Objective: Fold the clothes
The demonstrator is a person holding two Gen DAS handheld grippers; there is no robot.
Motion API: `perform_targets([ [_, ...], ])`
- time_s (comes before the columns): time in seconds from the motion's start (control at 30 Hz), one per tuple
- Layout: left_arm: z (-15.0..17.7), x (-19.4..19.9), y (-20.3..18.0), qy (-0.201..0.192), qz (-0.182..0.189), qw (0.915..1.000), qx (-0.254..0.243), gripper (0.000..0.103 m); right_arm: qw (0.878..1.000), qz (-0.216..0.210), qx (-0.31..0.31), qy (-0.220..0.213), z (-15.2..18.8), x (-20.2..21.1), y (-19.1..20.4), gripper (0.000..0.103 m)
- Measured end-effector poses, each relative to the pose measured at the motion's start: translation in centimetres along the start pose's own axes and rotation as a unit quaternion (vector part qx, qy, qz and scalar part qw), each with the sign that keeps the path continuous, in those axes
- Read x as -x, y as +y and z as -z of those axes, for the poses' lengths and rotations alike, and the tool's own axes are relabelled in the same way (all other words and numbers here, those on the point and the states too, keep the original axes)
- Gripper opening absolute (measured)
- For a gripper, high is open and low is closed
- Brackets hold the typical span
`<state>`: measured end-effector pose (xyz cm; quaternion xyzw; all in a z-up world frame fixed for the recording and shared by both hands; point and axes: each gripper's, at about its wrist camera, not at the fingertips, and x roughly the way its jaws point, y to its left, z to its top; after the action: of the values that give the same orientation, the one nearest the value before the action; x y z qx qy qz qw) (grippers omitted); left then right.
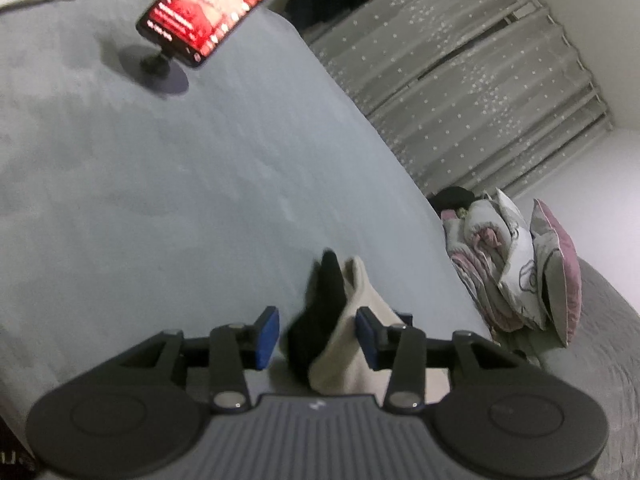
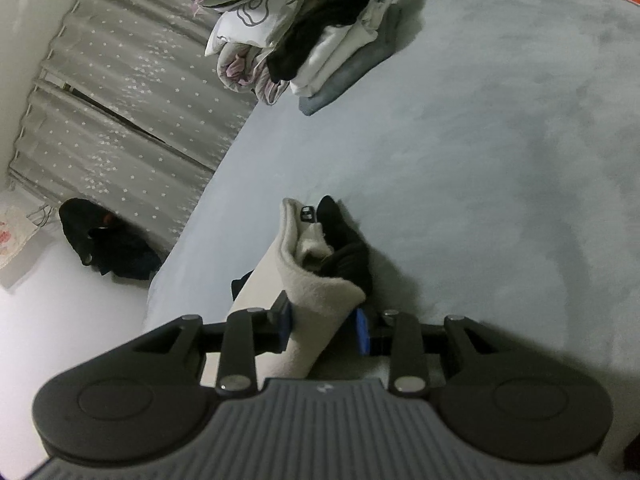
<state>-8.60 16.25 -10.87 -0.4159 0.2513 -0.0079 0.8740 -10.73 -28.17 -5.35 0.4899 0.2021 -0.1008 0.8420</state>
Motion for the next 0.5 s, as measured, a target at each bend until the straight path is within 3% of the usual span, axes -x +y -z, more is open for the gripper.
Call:
perform_targets([
  [0.23, -2.1, -1.4, -2.0, 0.017, 0.001, 0.9988, -0.046, 0.05, 0.998, 0.03, 0.018, -0.049, -1.7, 2.3, -1.5, 0.039],
  [0.5, -3.5, -5.2, -6.8, 0.063, -0.003, 0.9903, -0.124, 0.058, 0.998, 0.023, 0.051, -0.04, -3.6, 0.6, 1.8, 0.039],
])
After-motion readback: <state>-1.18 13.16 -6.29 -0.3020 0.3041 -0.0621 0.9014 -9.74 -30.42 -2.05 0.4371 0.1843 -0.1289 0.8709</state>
